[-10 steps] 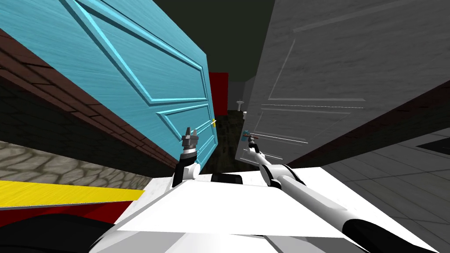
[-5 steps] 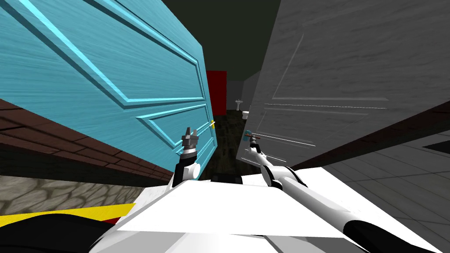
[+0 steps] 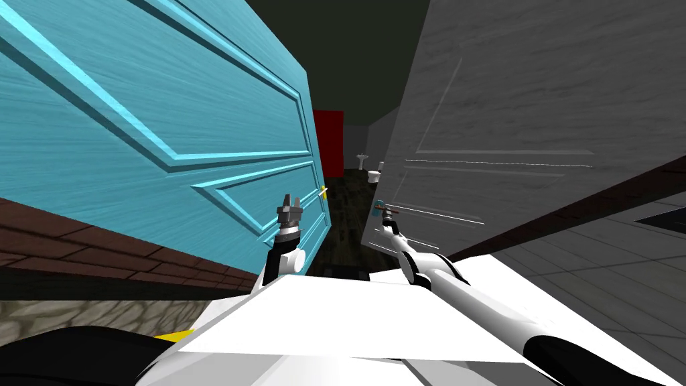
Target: Push the door open
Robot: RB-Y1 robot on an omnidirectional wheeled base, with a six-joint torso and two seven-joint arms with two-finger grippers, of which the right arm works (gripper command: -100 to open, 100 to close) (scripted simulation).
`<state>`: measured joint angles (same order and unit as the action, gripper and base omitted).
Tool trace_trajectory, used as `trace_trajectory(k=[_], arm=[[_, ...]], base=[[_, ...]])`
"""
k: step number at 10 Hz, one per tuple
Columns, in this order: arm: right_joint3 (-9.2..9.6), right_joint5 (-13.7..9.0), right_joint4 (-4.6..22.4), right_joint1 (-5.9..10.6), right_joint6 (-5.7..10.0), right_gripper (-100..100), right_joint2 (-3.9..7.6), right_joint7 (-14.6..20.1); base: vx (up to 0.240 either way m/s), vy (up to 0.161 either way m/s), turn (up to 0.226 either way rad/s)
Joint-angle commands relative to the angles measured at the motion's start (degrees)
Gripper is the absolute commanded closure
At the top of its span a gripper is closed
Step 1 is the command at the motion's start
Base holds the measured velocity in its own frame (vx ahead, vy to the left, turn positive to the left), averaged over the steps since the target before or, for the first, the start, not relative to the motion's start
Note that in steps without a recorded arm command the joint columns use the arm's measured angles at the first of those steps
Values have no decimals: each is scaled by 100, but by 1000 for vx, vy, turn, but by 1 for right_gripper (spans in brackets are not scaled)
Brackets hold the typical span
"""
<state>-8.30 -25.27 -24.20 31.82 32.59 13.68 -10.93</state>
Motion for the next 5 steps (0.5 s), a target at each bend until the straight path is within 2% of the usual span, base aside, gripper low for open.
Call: trace_trajectory(k=[1,3,4,5], arm=[[-81,-31,23,59,43,100,68,-34],[-149,-57,48,60,52,100,87,-74],[-135,-53,-5,4,9,100,65,-74],[-220,-105,22,56,64,100,32,-196]], base=[[180,64,-70],[185,68,-56],[86,25,-32],[139,-9,-73]])
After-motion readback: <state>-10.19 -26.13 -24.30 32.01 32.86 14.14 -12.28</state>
